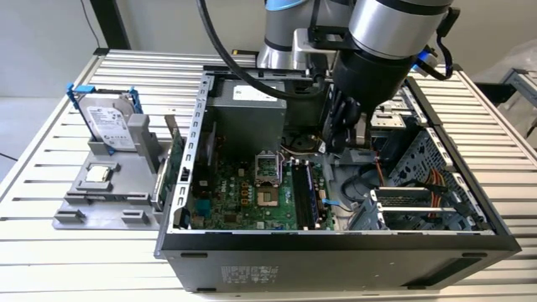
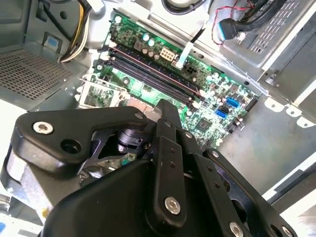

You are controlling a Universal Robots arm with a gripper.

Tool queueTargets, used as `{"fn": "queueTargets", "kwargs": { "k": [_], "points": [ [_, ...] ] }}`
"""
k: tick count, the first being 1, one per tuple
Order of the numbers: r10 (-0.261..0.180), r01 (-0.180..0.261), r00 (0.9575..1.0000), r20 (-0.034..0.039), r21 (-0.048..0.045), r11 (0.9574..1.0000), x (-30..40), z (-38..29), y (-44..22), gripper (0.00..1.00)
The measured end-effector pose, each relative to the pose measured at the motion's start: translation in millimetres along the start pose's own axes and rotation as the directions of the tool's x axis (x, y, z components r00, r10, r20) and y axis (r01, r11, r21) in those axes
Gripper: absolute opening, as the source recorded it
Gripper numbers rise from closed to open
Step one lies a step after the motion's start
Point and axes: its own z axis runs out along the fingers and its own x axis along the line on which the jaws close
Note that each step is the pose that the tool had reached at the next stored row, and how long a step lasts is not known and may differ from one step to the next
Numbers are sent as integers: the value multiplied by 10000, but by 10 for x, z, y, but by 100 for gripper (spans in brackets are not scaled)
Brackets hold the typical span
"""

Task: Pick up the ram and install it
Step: 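Press down the ram until it locks into place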

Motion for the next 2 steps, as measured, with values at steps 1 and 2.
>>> {"fn": "queueTargets", "kwargs": {
  "k": [1, 2],
  "points": [
    [0, 0, 10000, 0, 0, 10000, 0, -1, 0, 0],
    [0, 0, 10000, 0, 0, 10000, 0, -2, 0, 0]
  ]
}}
